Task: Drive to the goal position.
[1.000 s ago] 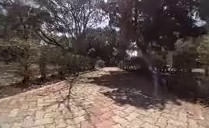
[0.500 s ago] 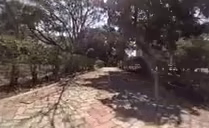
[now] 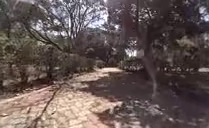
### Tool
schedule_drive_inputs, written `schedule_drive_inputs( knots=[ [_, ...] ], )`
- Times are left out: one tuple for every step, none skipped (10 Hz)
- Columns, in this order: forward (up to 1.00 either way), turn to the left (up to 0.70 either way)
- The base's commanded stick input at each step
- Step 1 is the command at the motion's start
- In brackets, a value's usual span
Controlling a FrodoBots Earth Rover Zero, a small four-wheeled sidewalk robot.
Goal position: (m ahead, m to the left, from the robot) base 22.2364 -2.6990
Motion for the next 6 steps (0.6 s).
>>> schedule_drive_inputs(
  knots=[
    [0.85,0.0],
    [0.85,0.0],
    [0.85,0.0],
    [0.85,0.0],
    [0.85,0.0],
    [0.85,0.0]
  ],
)
